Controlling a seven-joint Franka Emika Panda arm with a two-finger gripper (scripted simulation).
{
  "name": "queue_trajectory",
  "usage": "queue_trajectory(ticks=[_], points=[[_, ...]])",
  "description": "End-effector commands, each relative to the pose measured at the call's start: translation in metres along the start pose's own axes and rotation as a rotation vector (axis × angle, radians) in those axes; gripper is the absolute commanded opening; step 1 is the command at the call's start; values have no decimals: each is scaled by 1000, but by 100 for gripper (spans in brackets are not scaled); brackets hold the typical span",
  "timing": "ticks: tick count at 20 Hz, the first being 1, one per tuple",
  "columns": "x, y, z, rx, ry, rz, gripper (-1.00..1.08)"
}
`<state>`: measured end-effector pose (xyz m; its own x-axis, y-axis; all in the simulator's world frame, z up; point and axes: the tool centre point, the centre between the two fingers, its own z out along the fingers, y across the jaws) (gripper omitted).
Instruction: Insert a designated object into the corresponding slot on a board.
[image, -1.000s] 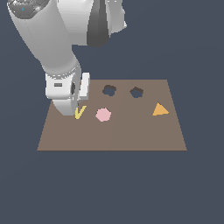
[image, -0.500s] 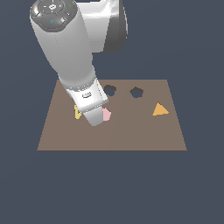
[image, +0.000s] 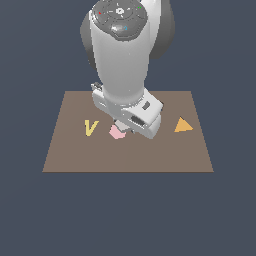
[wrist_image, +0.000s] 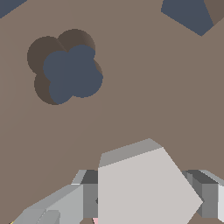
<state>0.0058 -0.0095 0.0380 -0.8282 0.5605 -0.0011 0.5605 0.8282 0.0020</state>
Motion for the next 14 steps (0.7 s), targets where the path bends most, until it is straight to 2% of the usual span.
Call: queue_trajectory(ticks=[1,7,14], points=[[13,15,-1,0,0,-134,-100],[53,40,-2,-1,0,-449,-100],[95,51,-2,-1,1,-741,-100]])
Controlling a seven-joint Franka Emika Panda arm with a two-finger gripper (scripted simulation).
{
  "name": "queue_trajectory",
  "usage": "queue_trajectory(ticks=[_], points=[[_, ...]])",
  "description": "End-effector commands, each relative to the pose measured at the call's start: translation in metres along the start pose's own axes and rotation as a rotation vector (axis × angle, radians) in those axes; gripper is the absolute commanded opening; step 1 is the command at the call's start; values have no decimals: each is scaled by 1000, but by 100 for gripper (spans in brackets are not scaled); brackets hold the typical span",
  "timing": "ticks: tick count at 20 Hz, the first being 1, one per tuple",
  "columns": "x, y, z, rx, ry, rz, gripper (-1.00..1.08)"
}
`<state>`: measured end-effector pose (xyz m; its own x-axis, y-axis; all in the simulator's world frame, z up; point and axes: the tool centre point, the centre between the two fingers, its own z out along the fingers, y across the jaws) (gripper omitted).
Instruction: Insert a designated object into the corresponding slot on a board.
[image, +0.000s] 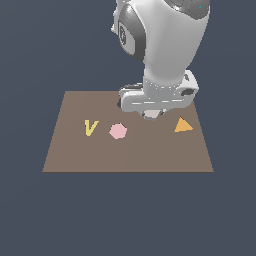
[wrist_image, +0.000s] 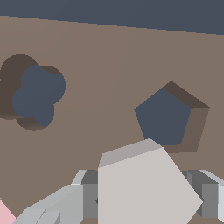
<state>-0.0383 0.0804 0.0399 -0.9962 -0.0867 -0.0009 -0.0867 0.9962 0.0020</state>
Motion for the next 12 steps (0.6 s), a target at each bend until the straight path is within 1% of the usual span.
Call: queue_trajectory(ticks=[1,7,12], points=[[9,10,0,0,0,-92,-100],[28,24,-1,0,1,-246,-100],[38,29,-1,0,1,-319,-100]])
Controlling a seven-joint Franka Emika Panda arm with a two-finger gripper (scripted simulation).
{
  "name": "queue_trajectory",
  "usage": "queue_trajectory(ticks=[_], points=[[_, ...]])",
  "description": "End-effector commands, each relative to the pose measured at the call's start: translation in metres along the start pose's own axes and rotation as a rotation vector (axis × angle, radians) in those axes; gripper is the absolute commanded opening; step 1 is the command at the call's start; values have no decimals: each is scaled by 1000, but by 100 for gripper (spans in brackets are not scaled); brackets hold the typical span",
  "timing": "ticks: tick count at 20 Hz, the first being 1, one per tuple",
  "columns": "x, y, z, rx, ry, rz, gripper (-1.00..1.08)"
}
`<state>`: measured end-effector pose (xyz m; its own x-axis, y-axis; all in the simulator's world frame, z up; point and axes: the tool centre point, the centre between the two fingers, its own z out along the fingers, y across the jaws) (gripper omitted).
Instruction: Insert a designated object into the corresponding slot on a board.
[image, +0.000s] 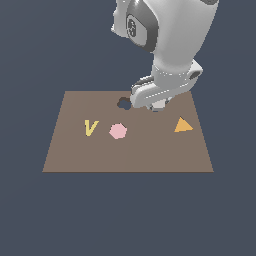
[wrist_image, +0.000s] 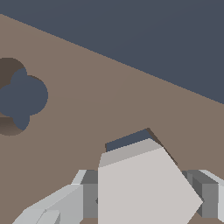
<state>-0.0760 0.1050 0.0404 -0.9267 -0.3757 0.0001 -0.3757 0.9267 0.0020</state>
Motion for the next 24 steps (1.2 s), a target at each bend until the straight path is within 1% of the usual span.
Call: queue_trajectory(ticks=[1,8,14,15,24], points=[[3,3,0,0,0,-29,-100],[4,4,0,0,0,-39,-100],[5,4,10,1,0,-41,-100],[5,4,10,1,0,-41,100],[5,4,10,1,0,-41,100]])
